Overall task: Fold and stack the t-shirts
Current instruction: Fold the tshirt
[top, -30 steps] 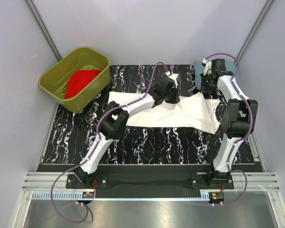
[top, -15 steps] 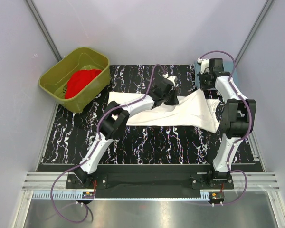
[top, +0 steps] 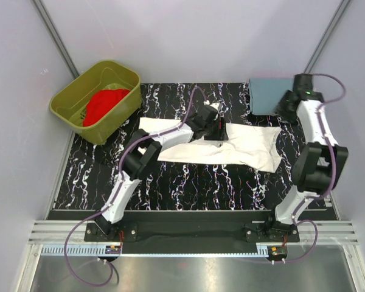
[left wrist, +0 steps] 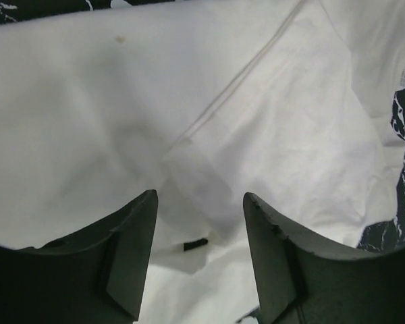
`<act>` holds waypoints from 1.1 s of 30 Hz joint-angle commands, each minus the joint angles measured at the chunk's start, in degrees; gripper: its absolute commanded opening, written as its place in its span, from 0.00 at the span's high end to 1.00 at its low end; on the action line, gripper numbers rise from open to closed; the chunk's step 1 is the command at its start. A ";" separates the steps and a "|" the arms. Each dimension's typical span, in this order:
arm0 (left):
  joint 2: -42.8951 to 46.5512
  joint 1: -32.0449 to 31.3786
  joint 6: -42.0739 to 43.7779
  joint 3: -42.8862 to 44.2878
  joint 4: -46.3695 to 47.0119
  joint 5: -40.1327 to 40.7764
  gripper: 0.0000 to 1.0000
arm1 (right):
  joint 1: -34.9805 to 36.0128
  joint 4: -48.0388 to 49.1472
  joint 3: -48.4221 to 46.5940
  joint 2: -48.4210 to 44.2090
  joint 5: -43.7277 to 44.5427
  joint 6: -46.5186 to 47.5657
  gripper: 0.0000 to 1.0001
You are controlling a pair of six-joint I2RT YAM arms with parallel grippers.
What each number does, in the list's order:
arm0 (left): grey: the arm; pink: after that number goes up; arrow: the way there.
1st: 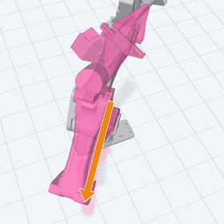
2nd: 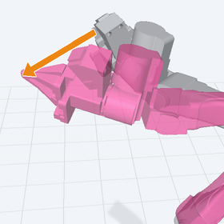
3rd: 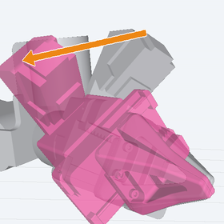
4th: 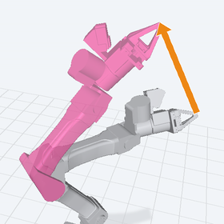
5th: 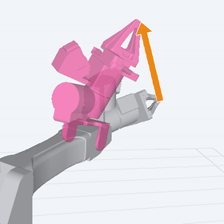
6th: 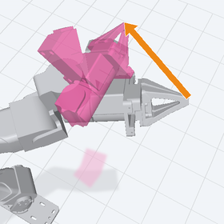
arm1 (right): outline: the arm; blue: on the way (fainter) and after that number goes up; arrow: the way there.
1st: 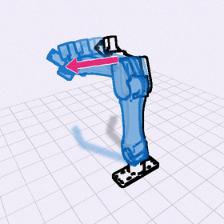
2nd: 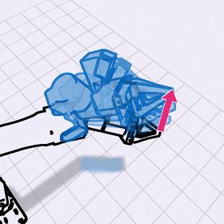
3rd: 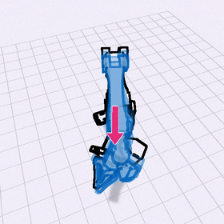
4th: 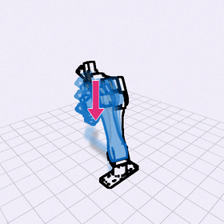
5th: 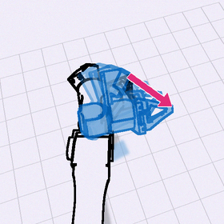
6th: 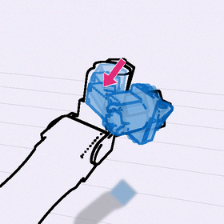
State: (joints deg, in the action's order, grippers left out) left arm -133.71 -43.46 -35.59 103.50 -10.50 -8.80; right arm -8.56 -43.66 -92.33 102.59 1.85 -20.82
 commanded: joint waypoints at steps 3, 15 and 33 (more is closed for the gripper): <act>11.00 0.31 2.54 -3.56 -4.87 4.82 0.37 | -8.83 -5.13 15.14 -7.13 -5.71 -19.26 0.54; 24.20 5.84 -1.32 -28.96 -3.56 5.02 0.32 | -12.71 7.88 31.86 -9.86 -2.11 -15.57 0.60; 20.60 6.55 -2.99 -33.10 -7.60 10.20 0.32 | -12.80 10.53 31.87 -1.34 4.38 -9.95 0.83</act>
State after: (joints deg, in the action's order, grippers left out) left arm -111.81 -36.86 -38.22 72.64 -15.88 -2.02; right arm -21.17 -34.02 -59.46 99.46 2.52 -33.19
